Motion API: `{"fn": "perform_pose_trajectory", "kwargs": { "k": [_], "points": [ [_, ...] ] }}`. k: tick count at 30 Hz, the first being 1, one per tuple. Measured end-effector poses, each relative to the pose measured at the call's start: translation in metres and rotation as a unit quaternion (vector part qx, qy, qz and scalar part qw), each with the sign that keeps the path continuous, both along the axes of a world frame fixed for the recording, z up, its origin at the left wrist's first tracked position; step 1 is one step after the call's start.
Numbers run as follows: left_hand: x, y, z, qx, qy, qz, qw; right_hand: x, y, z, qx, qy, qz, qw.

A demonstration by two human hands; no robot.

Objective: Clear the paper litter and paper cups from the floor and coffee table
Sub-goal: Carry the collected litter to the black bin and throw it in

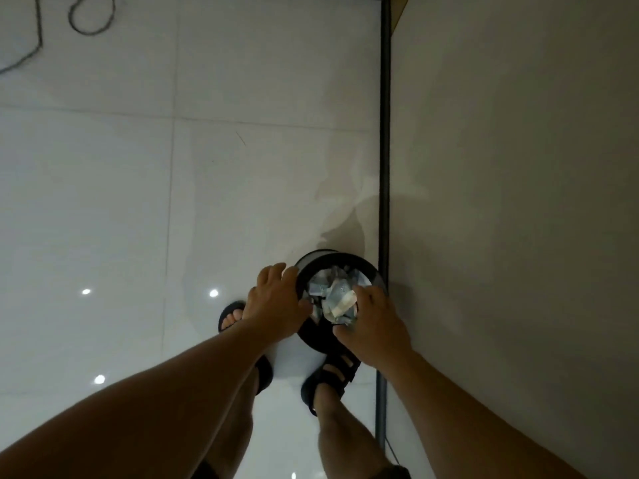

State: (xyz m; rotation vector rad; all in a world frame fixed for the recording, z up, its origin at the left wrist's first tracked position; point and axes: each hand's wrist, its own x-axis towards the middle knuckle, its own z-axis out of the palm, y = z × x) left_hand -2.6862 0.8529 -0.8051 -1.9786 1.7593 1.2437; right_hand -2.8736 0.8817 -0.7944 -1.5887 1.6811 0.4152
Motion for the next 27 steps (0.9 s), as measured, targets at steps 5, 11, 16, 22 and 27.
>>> {"fn": "perform_pose_trajectory", "kwargs": {
  "k": [5,11,16,22,27],
  "points": [
    [0.019,-0.039,0.085,-0.062,0.013,-0.018,0.998,0.031,-0.045,0.088,-0.06,0.002,0.027,0.998],
    [0.074,-0.045,0.215,-0.081,-0.016,-0.02,0.996,0.081,-0.071,0.214,-0.07,-0.007,0.073,0.995],
    [0.142,0.006,0.303,-0.096,-0.059,0.066,0.991,0.122,-0.061,0.293,-0.064,-0.013,0.17,0.983],
    [0.188,0.11,0.382,-0.122,-0.104,0.229,0.96,0.184,-0.043,0.367,-0.079,-0.007,0.336,0.939],
    [0.217,0.214,0.425,-0.144,-0.142,0.361,0.91,0.273,0.014,0.415,-0.123,-0.036,0.488,0.864]
  ]
}}
